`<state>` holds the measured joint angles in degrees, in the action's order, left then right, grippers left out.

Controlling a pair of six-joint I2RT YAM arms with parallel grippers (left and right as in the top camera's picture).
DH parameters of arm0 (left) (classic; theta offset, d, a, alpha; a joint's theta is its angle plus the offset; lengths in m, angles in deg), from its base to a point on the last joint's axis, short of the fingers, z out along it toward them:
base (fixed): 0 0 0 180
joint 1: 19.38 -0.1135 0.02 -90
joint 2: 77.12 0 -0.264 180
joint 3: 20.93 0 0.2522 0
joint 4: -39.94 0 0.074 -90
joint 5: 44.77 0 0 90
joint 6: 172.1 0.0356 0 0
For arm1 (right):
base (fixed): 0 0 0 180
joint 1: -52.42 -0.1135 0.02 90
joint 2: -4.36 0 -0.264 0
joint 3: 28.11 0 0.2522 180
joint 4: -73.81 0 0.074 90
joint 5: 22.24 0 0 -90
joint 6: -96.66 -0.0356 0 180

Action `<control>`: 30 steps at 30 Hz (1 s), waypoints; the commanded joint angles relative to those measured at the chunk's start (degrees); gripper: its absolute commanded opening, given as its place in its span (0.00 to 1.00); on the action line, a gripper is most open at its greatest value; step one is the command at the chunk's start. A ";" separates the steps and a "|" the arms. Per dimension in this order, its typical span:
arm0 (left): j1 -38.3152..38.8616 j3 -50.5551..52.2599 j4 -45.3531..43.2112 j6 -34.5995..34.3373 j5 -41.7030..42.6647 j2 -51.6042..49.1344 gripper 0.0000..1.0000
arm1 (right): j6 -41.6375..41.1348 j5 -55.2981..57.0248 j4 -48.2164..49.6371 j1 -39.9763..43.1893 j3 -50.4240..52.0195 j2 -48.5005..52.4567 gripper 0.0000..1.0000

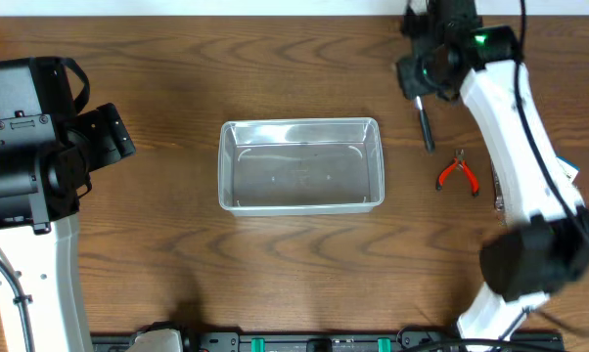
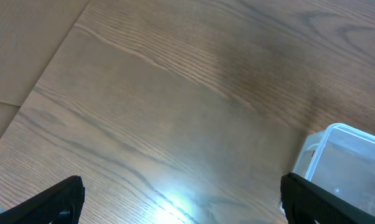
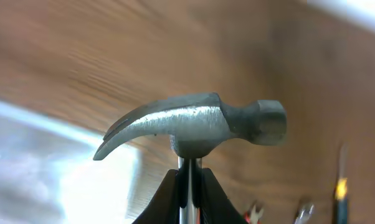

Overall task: Pack container
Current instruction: 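Carry the hammer into the box and release it with the right gripper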

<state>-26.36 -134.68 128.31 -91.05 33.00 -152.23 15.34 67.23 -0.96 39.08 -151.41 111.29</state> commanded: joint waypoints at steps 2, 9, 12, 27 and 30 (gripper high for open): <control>-0.02 0.42 0.17 0.33 -0.22 -0.13 0.93 | 15.72 -6.84 -1.49 -8.83 -0.26 -1.66 0.01; -0.02 0.42 0.35 0.35 -0.22 -0.13 0.93 | 26.64 -9.42 -2.36 -19.04 -0.17 2.95 0.01; -0.02 0.42 0.35 0.35 -0.22 -0.13 0.93 | 28.52 -9.42 -2.49 -19.98 -0.17 7.17 0.01; -0.02 0.42 0.33 0.35 -0.22 -0.13 0.93 | 28.44 -11.76 -4.57 -20.11 -0.17 21.33 0.33; -0.02 0.42 0.33 0.35 -0.22 -0.13 0.93 | 28.44 -11.76 -4.66 -20.11 -0.17 21.33 0.44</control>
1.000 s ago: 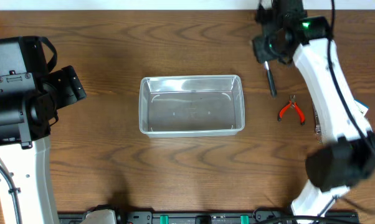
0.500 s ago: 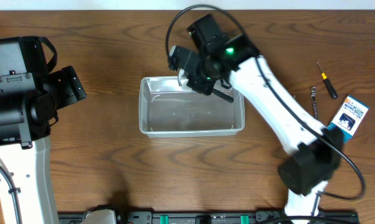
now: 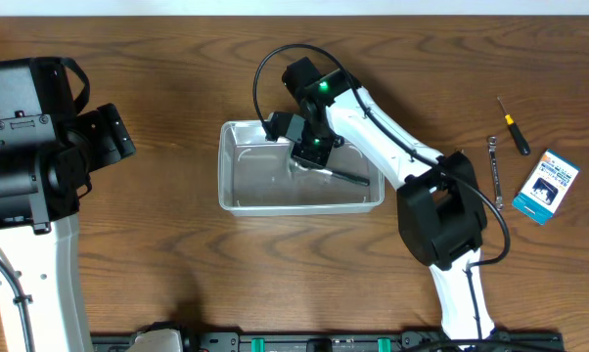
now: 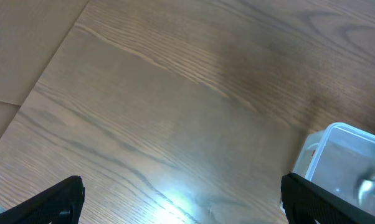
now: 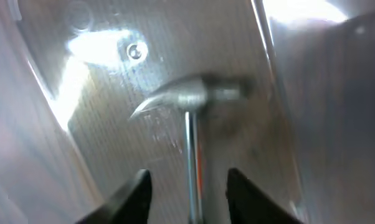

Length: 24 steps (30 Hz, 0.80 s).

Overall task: Pack container
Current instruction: 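Carry the hammer into the box and release it with the right gripper, then grasp the red-handled pliers with the right gripper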

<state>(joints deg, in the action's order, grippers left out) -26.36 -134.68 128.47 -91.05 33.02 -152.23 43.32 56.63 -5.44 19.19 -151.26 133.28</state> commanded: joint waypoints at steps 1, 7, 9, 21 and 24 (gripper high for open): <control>-0.02 0.42 0.17 0.35 -0.24 -0.13 0.93 | 0.46 -1.16 -0.15 -0.22 -0.33 -0.66 0.44; -0.02 0.42 0.20 0.35 -0.26 -0.13 0.93 | -12.74 5.40 -0.59 -0.02 -3.96 -2.43 0.43; -0.02 0.39 0.17 0.35 -0.24 -0.13 0.94 | -21.90 13.22 -1.22 0.66 -7.06 -4.61 0.44; -0.02 0.42 1.33 0.37 -0.26 -0.13 0.95 | -61.86 30.51 -9.18 18.82 -9.88 -16.76 0.52; -0.02 0.42 1.44 0.37 -0.26 -0.13 0.95 | -63.95 25.20 -13.00 24.50 -7.87 -15.82 0.52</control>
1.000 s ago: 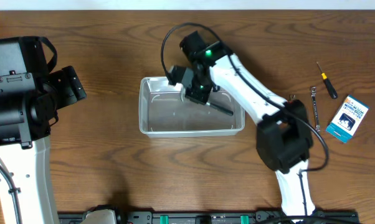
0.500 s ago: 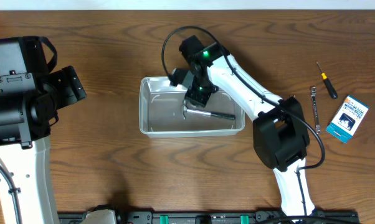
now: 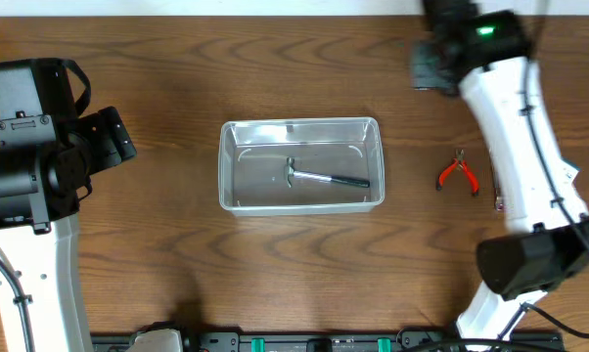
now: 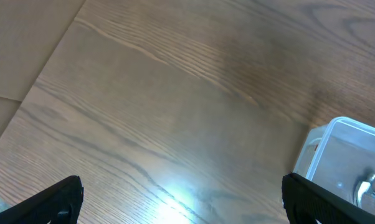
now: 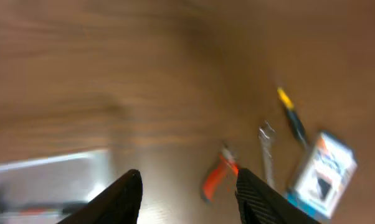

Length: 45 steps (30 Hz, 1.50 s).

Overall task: Pack container
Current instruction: 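Grasp the red-handled pliers with the right gripper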

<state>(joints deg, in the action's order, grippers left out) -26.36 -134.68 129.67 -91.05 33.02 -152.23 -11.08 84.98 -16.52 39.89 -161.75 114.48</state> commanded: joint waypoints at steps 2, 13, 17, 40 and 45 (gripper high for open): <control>-0.02 0.42 0.22 0.35 -0.26 -0.13 0.95 | -9.68 -6.12 -1.84 6.56 5.66 3.23 0.52; -0.02 0.39 0.24 0.35 -0.26 -0.13 0.95 | -10.95 -10.21 10.40 12.76 28.44 3.26 0.51; -0.02 0.42 0.26 0.35 -0.26 -0.13 0.95 | -10.93 -10.19 15.13 12.85 34.05 3.26 0.51; -0.02 0.39 1.36 0.37 -0.28 -0.13 0.95 | -10.93 -10.19 33.62 12.90 52.46 3.37 0.50; -0.02 0.42 1.36 0.37 -0.28 -0.13 0.95 | -10.93 -10.19 34.58 12.90 53.48 3.37 0.28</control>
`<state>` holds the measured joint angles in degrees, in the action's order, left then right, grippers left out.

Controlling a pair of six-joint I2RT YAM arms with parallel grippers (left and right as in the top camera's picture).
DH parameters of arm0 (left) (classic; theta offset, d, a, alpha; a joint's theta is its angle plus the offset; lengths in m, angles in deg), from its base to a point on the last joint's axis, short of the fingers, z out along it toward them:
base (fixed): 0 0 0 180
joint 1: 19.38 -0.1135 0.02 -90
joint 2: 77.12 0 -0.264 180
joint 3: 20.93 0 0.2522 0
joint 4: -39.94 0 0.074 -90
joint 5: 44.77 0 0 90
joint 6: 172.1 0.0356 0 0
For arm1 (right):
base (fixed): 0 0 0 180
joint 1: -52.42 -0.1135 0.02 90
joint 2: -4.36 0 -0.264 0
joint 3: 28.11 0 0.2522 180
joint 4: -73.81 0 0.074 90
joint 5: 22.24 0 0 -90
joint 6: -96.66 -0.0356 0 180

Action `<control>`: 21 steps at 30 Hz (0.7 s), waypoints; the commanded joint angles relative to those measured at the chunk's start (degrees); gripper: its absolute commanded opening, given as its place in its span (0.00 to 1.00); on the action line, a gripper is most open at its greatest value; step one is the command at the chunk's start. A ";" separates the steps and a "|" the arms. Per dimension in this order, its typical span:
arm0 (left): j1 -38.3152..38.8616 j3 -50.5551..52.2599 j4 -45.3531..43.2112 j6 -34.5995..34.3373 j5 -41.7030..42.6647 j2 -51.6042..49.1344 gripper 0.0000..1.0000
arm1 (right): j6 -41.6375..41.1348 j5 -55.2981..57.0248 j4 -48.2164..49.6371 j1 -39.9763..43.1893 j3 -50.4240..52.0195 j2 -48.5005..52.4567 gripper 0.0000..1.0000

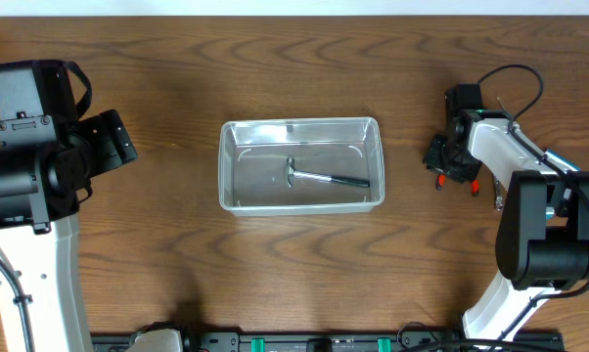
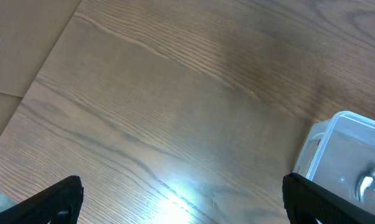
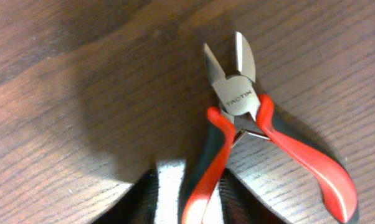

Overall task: Pack container
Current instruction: 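Grasp the red-handled pliers with the right gripper, then move the pliers into the box and open the right gripper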

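The clear plastic container (image 1: 301, 126) stands mid-table with a hammer (image 1: 324, 178) lying in it. Red-handled cutting pliers (image 3: 240, 102) lie on the wood to its right. My right gripper (image 3: 189, 205) is down on them, open, its fingers either side of the pliers' left handle (image 3: 203, 177). In the overhead view the right gripper (image 1: 443, 162) covers most of the pliers. My left gripper (image 2: 182, 202) hangs open over bare wood at the far left. The container's corner (image 2: 337, 143) and the hammer head (image 2: 368, 182) show at the right of the left wrist view.
A metal wrench (image 1: 497, 198) peeks out beside my right forearm, just right of the pliers. The right arm (image 1: 515, 156) covers the rest of that area. The table's left edge (image 2: 25, 93) borders a paler surface.
My right gripper was high over the table's back right, with the pliers lying apart below. Now it is down at the pliers, fingers astride one handle. The hammer and left arm have not moved.
First my right gripper held the hammer in the air right of the container. Then it was inside the container, open, with the hammer under it. Then the hammer lay alone in the container and the gripper was up at the back right. Now it straddles the pliers.
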<state>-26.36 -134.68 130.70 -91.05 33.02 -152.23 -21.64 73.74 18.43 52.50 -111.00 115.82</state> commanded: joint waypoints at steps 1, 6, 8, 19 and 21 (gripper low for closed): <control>-0.02 0.39 0.33 0.37 -0.28 -0.13 0.95 | -0.37 1.05 -0.37 0.28 2.73 2.03 0.26; -0.02 0.42 0.33 0.37 -0.28 -0.13 0.95 | -0.37 1.05 -0.37 0.28 2.73 2.03 0.16; -0.02 0.42 0.35 0.37 -0.28 -0.13 0.95 | -0.37 1.05 -0.37 0.28 2.73 2.03 0.13; -0.02 0.39 0.33 0.37 -0.28 -0.13 0.95 | 7.50 -0.24 -2.16 -1.03 -2.12 -0.39 0.01; -0.02 0.42 0.33 0.37 -0.28 -0.13 0.95 | 9.92 -0.22 -4.90 -2.29 -6.38 -2.45 0.01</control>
<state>-26.36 -134.68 130.81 -91.05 33.02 -152.23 -16.92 73.65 14.78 51.95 -112.61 115.58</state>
